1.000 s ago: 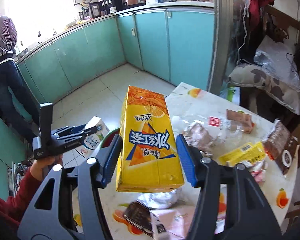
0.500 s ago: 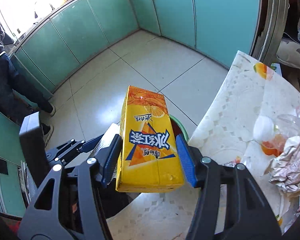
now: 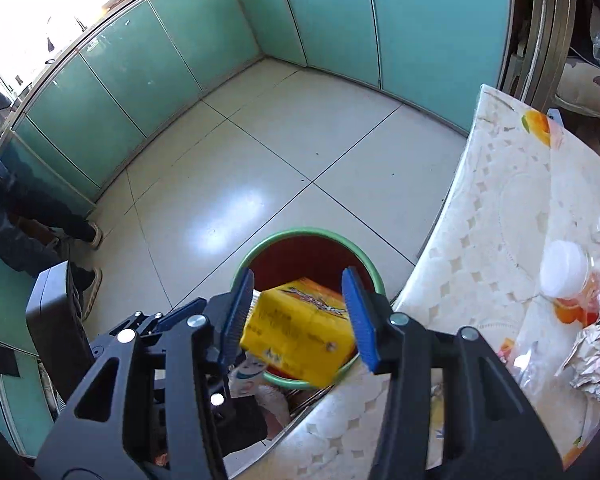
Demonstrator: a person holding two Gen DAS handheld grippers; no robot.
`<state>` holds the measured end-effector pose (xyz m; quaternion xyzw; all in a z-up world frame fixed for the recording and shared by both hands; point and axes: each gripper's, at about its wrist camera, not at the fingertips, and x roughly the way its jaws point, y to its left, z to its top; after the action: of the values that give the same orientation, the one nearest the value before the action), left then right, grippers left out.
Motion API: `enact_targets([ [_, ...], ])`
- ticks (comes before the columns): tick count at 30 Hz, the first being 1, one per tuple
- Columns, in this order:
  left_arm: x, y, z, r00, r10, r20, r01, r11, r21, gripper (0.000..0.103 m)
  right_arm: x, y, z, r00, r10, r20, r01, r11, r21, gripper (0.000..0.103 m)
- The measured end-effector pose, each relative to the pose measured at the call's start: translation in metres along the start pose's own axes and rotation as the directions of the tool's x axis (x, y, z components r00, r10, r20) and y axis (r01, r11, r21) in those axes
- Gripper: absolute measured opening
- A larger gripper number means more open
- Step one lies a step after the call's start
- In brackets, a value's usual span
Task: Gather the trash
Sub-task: 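Carry both cartons over the red bin and open both tools to drop them, then grasp the pink-and-white strawberry snack bag with the right tool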
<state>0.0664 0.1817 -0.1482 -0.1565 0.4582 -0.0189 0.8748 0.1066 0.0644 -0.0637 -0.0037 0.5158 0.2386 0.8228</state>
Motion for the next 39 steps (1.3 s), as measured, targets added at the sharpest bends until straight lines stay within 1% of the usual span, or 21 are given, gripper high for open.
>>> enact_targets([
  [2, 0.002, -0.006, 0.001, 0.999, 0.042, 0.016, -0.043, 0.999, 0.021, 0.08, -0.001, -0.001, -0.001, 1.0, -0.016, 0.017, 0.016, 1.0, -0.006, 0.047],
  [4, 0.0, -0.01, 0.001, 0.998, 0.054, 0.026, -0.055, 0.998, 0.041, 0.08, -0.006, -0.002, -0.004, 1.0, -0.019, 0.025, 0.019, 1.0, -0.002, 0.047],
  [8, -0.014, -0.016, 0.002, 0.998, 0.018, 0.054, -0.021, 0.998, 0.055, 0.08, -0.037, -0.002, -0.02, 0.996, -0.048, 0.071, 0.051, 0.998, -0.036, 0.047],
  [10, -0.024, -0.021, 0.002, 0.997, 0.003, 0.077, -0.008, 0.998, 0.064, 0.08, -0.059, -0.002, -0.031, 0.993, -0.063, 0.104, 0.069, 0.996, -0.056, 0.056],
  [12, -0.035, -0.03, 0.002, 0.995, -0.026, 0.101, 0.018, 0.997, 0.073, 0.08, -0.081, -0.004, -0.044, 0.987, -0.07, 0.141, 0.079, 0.995, -0.06, 0.059],
  [15, -0.053, -0.044, -0.004, 0.989, -0.07, 0.128, 0.056, 0.993, 0.108, 0.08, -0.125, -0.023, -0.067, 0.976, -0.068, 0.209, 0.074, 0.997, -0.021, 0.06],
  [17, -0.066, -0.057, -0.009, 0.983, -0.116, 0.141, 0.095, 0.985, 0.143, 0.08, -0.156, -0.044, -0.092, 0.963, -0.079, 0.258, 0.075, 0.997, 0.027, 0.062],
  [19, -0.078, -0.076, -0.014, 0.974, -0.159, 0.162, 0.125, 0.971, 0.201, 0.082, -0.183, -0.064, -0.117, 0.949, -0.131, 0.287, 0.115, 0.991, 0.074, 0.064],
  [20, -0.082, -0.086, -0.017, 0.97, -0.172, 0.173, 0.128, 0.963, 0.236, 0.085, -0.194, -0.075, -0.129, 0.941, -0.171, 0.292, 0.15, 0.984, 0.093, 0.065],
  [21, -0.085, -0.096, -0.02, 0.967, -0.175, 0.186, 0.12, 0.954, 0.275, 0.087, -0.206, -0.089, -0.14, 0.93, -0.226, 0.292, 0.2, 0.973, 0.115, 0.065],
  [22, -0.087, -0.106, -0.024, 0.966, -0.171, 0.196, 0.104, 0.945, 0.31, 0.087, -0.214, -0.1, -0.151, 0.919, -0.271, 0.288, 0.243, 0.961, 0.13, 0.065],
  [24, -0.089, -0.125, -0.031, 0.967, -0.165, 0.194, 0.083, 0.924, 0.374, 0.087, -0.226, -0.12, -0.172, 0.895, -0.362, 0.262, 0.332, 0.931, 0.153, 0.065],
  [25, -0.09, -0.133, -0.034, 0.967, -0.174, 0.184, 0.089, 0.913, 0.398, 0.087, -0.231, -0.129, -0.188, 0.884, -0.404, 0.237, 0.374, 0.913, 0.162, 0.065],
  [26, -0.091, -0.138, -0.037, 0.966, -0.193, 0.172, 0.106, 0.903, 0.417, 0.087, -0.23, -0.133, -0.197, 0.88, -0.421, 0.22, 0.392, 0.905, 0.167, 0.065],
  [27, -0.092, -0.145, -0.04, 0.964, -0.212, 0.158, 0.126, 0.893, 0.432, 0.087, -0.231, -0.142, -0.21, 0.88, -0.433, 0.195, 0.404, 0.898, 0.173, 0.065],
  [28, -0.093, -0.15, -0.043, 0.962, -0.23, 0.144, 0.144, 0.884, 0.445, 0.087, -0.228, -0.141, -0.221, 0.883, -0.434, 0.18, 0.405, 0.897, 0.176, 0.065],
  [29, -0.093, -0.156, -0.046, 0.961, -0.242, 0.133, 0.156, 0.874, 0.459, 0.087, -0.229, -0.143, -0.229, 0.889, -0.425, 0.17, 0.398, 0.901, 0.175, 0.065],
  [32, -0.089, -0.168, -0.058, 0.964, -0.238, 0.119, 0.15, 0.855, 0.496, 0.087, -0.225, -0.138, -0.25, 0.911, -0.388, 0.142, 0.368, 0.918, 0.148, 0.065],
  [35, -0.084, -0.173, -0.058, 0.965, -0.245, 0.092, 0.169, 0.852, 0.495, 0.087, -0.214, -0.132, -0.247, 0.929, -0.347, 0.125, 0.333, 0.935, 0.125, 0.065],
  [38, -0.081, -0.176, -0.056, 0.962, -0.262, 0.075, 0.197, 0.857, 0.476, 0.087, -0.21, -0.125, -0.247, 0.95, -0.287, 0.123, 0.275, 0.955, 0.108, 0.065],
  [39, -0.081, -0.177, -0.054, 0.961, -0.264, 0.075, 0.199, 0.859, 0.471, 0.087, -0.208, -0.121, -0.246, 0.954, -0.272, 0.124, 0.262, 0.961, 0.094, 0.066],
])
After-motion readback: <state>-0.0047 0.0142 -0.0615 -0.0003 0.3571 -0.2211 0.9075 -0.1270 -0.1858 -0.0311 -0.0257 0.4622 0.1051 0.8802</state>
